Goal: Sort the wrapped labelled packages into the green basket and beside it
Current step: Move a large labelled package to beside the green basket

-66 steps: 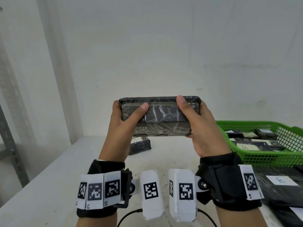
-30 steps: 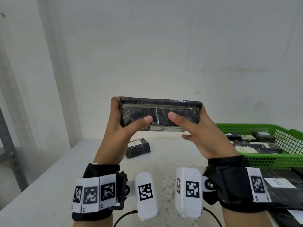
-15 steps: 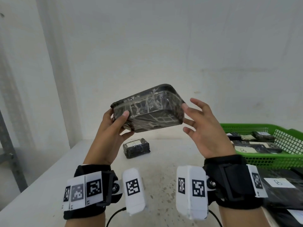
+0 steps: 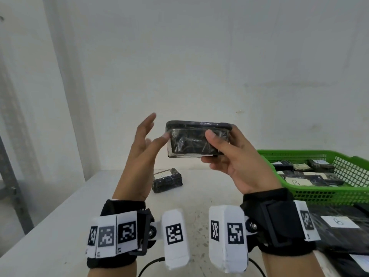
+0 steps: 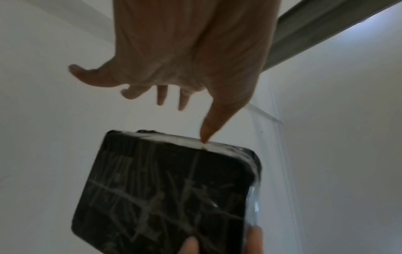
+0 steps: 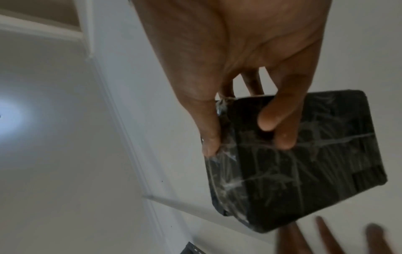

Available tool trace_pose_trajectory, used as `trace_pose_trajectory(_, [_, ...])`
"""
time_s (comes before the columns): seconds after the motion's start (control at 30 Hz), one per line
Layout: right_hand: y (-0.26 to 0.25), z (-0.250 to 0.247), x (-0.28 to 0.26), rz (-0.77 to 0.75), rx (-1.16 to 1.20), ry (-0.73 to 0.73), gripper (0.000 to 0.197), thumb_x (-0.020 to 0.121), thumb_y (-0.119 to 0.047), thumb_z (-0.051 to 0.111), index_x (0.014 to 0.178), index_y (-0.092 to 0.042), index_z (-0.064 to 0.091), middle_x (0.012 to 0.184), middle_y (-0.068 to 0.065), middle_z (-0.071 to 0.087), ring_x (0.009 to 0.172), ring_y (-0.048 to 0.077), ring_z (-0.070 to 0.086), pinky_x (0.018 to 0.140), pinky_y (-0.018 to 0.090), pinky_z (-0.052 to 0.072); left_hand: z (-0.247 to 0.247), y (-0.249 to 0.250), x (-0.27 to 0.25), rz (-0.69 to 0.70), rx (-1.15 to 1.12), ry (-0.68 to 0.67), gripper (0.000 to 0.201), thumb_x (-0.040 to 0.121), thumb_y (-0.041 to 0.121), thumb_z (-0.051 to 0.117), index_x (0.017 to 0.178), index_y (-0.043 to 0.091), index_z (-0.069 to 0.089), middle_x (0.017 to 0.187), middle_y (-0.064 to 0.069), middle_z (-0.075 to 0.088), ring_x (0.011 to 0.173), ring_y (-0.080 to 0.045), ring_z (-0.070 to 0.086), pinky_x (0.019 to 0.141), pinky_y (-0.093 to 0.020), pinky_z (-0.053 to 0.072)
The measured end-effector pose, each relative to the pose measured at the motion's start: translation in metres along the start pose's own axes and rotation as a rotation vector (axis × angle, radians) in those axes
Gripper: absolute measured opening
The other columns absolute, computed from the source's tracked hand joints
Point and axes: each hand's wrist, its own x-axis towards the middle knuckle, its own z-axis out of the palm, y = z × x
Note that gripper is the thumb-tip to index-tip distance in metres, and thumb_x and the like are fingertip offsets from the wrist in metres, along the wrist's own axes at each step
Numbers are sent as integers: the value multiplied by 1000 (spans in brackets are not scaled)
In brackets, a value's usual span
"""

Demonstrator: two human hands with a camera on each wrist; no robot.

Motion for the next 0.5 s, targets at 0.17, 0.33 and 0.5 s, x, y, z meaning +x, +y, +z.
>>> trace_pose_trajectory(0.17, [-4, 4, -3, -53, -108, 15, 55, 65, -52, 71, 111, -24, 64, 102, -2, 71, 55, 17, 64, 46, 20, 45, 17, 6, -8, 205, 35, -174, 50, 81, 49, 62, 127, 32, 54, 118, 11, 64, 113, -10, 60, 92, -28, 49])
trace_pose_trajectory(0.33, [-6, 10, -6, -114, -163, 76, 64, 68, -76, 46, 104, -26, 66, 83, 6, 70, 42, 15, 53, 39, 23, 33, 24, 6, -10, 198, -77, -140, 19, 88, 29, 61, 101, 18, 53, 95, 4, 67, 95, -13, 64, 81, -27, 49])
trace_pose_trajectory(0.5, [-4, 12, -6, -152, -166, 144, 47, 77, -61, 56, 96, -20, 68, 74, -5, 66, 35, 14, 47, 33, 17, 26, 24, 7, -11, 136, -100, -171, 29, 86, 34, 58, 109, 16, 53, 104, 3, 70, 102, -13, 67, 78, -25, 52])
